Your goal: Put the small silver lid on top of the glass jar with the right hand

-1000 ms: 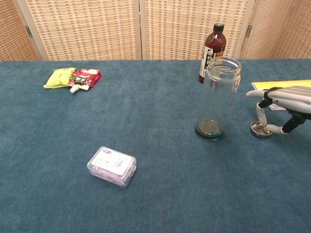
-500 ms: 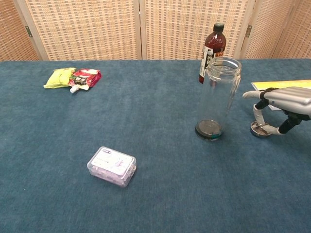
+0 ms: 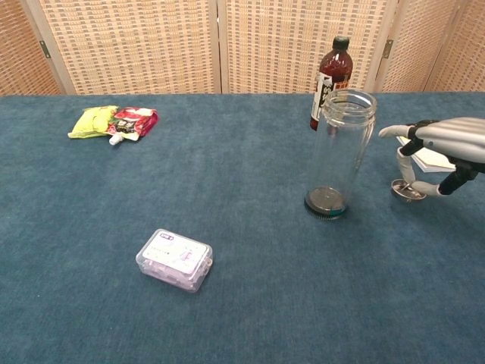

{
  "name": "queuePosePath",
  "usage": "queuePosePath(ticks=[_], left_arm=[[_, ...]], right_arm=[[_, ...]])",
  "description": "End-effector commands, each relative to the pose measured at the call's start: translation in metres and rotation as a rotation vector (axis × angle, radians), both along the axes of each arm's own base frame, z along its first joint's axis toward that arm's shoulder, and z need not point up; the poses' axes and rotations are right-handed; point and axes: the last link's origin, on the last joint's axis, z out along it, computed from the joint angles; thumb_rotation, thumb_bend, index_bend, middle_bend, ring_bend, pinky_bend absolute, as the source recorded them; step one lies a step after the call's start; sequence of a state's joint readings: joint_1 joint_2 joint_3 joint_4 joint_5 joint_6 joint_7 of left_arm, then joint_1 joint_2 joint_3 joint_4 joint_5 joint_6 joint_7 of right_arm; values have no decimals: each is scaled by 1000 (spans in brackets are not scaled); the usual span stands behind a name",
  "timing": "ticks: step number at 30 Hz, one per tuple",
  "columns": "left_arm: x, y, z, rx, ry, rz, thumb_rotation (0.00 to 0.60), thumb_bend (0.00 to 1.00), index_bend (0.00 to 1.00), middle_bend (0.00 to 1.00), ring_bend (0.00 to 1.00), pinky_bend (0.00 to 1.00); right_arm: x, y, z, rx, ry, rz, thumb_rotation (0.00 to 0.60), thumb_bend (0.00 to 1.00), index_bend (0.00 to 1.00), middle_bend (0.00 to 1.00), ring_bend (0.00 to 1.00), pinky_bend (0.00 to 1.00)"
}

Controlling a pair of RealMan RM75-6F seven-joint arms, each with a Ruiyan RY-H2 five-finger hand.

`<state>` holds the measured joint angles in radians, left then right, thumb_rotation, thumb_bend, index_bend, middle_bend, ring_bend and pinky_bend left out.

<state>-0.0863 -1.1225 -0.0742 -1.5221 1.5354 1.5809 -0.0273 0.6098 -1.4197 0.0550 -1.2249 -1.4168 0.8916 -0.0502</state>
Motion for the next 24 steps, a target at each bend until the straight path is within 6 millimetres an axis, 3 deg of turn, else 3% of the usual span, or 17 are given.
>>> queuePosePath(ticks=[1,12,24], left_arm=[[0,1,-1,0,6,2,600,350,0,84,0,110],[0,5,-6,-4,26,16,600,350,0,84,0,109],[-1,6,-6,-2,23,22,600,349,0,84,0,110]], right_arm=[[13,1,17,-24,-12,26,600,475,597,38,0,0],[57,10,64,-70,-54,87,600,475,596,38,0,0],[101,16,93,-102,-92,142,600,474,597,38,0,0]])
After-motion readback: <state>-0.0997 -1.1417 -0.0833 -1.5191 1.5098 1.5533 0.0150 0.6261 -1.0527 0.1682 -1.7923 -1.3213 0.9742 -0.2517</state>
